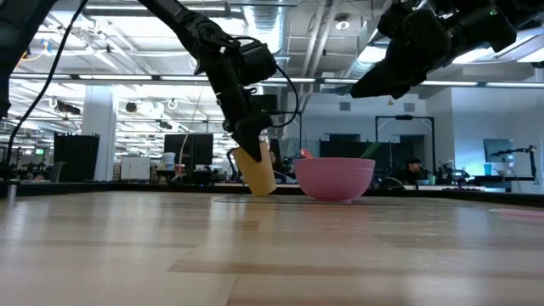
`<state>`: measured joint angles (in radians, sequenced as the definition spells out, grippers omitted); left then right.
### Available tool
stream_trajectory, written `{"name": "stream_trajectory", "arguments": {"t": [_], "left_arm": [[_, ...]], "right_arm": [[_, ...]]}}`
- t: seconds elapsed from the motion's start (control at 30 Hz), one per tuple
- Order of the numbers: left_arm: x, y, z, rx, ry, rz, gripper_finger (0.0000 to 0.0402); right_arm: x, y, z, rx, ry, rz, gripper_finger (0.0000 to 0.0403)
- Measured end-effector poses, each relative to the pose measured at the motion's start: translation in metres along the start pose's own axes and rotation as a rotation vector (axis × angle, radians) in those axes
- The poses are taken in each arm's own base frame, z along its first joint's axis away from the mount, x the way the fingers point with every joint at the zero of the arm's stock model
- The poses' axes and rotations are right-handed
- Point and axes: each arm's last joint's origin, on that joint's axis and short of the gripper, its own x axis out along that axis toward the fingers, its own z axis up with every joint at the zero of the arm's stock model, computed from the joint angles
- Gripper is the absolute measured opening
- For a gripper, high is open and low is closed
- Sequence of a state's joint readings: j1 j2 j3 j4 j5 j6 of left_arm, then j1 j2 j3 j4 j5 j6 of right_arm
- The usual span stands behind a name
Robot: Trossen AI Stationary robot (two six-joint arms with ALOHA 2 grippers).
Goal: Pick & Place Utensil
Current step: Put the yellow cup on the transparent tablemat to the top left of the pink bowl
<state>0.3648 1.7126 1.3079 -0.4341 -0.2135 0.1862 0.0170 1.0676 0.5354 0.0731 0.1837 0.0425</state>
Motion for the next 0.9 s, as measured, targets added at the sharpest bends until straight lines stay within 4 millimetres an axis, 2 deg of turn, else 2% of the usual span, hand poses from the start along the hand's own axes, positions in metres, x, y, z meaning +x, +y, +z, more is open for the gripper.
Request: {"name": "stream_trajectory", "arguments": {"t": [0.2, 0.6, 0.9], "left_arm": [[0.001, 0.003, 0.0, -0.01, -0.005, 0.01, 0.0016], [-0.004, -0.001, 0.003, 0.019, -0.033, 0.008, 0.0078], [-0.004, 0.002, 0.011, 0.002, -0.103, 0.05, 0.0086]], "right_arm": [[0.0, 0.0, 0.0, 0.0, 0.001, 0.0, 0.0123], [0.0, 0.0, -0.001, -0.002, 0.009, 0.0, 0.0123], [0.0, 0.0, -0.001, -0.002, 0.009, 0.0, 0.0123]]}}
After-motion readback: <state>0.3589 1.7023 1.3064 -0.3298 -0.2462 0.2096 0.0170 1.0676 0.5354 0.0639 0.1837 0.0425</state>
